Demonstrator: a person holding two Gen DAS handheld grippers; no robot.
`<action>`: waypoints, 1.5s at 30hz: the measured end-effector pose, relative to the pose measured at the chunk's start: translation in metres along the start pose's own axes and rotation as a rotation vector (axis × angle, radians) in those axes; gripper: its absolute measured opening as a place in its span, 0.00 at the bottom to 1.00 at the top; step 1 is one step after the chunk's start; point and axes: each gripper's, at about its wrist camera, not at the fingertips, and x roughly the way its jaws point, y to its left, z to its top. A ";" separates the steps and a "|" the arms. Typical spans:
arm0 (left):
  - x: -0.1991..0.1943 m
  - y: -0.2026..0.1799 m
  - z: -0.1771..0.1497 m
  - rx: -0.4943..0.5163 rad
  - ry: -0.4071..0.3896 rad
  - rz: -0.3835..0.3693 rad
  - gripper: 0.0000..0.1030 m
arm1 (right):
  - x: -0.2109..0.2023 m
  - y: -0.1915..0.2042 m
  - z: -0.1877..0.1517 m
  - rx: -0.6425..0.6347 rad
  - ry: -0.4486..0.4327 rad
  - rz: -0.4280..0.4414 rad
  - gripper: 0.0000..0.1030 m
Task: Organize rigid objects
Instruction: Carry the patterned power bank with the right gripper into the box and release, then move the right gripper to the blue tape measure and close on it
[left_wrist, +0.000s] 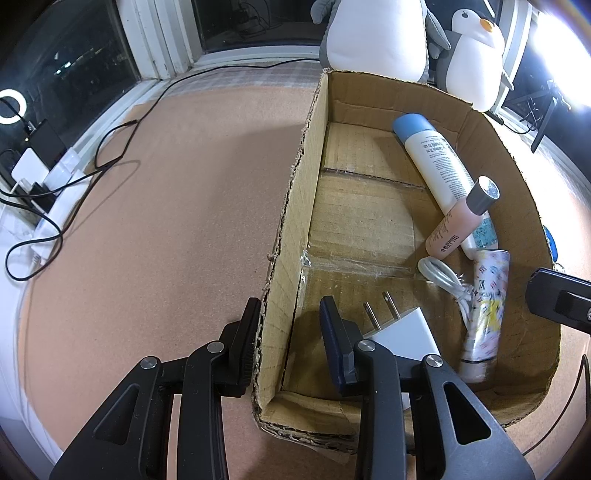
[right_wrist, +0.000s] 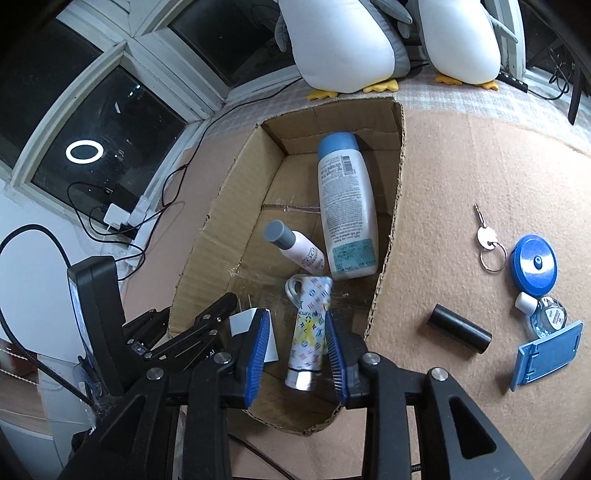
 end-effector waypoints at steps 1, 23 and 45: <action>0.000 0.000 0.000 0.000 0.000 0.000 0.30 | -0.002 0.000 0.000 -0.005 -0.003 0.001 0.27; 0.000 0.000 0.000 0.004 -0.002 0.004 0.30 | -0.078 -0.101 -0.004 -0.004 -0.090 -0.218 0.40; 0.000 0.000 0.000 0.004 -0.001 0.004 0.30 | -0.019 -0.137 0.029 -0.135 0.085 -0.388 0.47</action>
